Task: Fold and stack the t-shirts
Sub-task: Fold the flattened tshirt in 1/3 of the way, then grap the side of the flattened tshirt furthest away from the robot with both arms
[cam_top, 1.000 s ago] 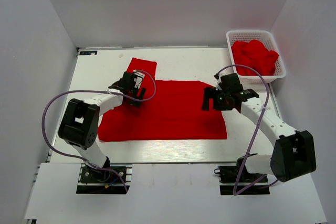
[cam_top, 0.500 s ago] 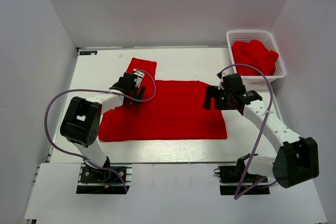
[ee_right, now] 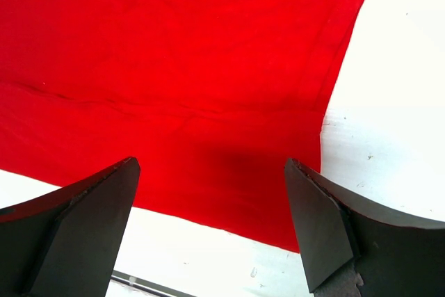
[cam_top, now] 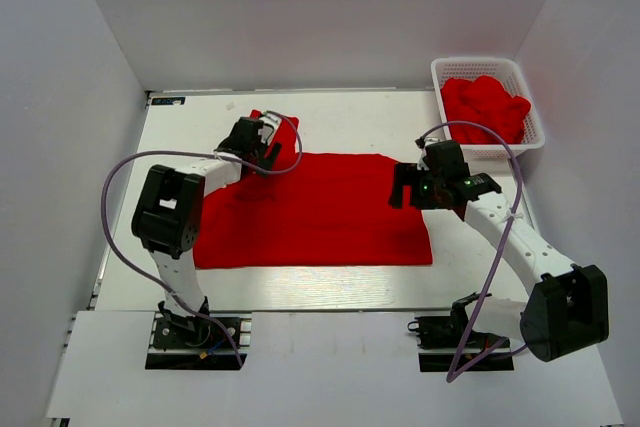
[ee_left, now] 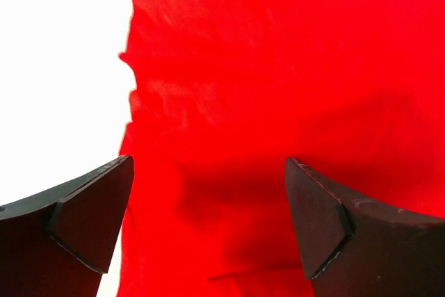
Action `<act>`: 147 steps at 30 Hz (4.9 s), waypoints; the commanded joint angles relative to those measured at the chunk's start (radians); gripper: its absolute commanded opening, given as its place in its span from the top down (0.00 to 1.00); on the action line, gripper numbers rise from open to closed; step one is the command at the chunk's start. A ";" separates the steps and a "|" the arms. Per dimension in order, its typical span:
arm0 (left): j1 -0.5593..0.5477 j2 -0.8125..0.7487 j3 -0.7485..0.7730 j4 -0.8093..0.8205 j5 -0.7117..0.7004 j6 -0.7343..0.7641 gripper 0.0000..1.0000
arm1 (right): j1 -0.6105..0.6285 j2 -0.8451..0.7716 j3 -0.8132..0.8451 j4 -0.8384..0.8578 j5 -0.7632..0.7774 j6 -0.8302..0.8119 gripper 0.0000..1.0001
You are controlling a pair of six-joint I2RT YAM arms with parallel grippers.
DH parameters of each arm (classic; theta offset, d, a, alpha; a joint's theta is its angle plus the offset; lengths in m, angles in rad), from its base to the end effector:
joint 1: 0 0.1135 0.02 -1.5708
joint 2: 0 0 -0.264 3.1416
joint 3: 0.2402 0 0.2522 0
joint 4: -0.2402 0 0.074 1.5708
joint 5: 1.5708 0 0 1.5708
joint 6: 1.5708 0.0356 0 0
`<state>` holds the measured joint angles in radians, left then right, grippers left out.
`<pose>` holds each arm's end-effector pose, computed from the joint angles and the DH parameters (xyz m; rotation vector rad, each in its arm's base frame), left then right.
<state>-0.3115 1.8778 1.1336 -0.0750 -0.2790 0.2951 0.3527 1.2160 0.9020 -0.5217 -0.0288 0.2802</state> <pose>0.3785 -0.1116 0.1643 0.5825 2.3007 0.3250 0.2373 0.0885 0.2612 -0.1016 2.4299 0.3247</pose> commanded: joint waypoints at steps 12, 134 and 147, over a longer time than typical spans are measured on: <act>0.026 -0.288 0.019 -0.373 0.404 -0.388 0.01 | -0.004 -0.012 -0.003 0.026 -0.036 -0.010 0.10; 0.147 0.715 1.039 -0.351 0.166 -0.301 0.30 | -0.044 0.451 0.364 0.088 0.017 0.043 0.10; 0.147 0.725 1.057 -0.347 0.222 -0.321 1.00 | -0.049 0.448 0.356 0.081 0.098 0.083 0.10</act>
<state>-0.1631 2.6068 2.2036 -0.2962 -0.0784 -0.0284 0.3096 1.6600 1.2224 -0.4465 0.0132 0.3363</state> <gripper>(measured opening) 0.029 0.905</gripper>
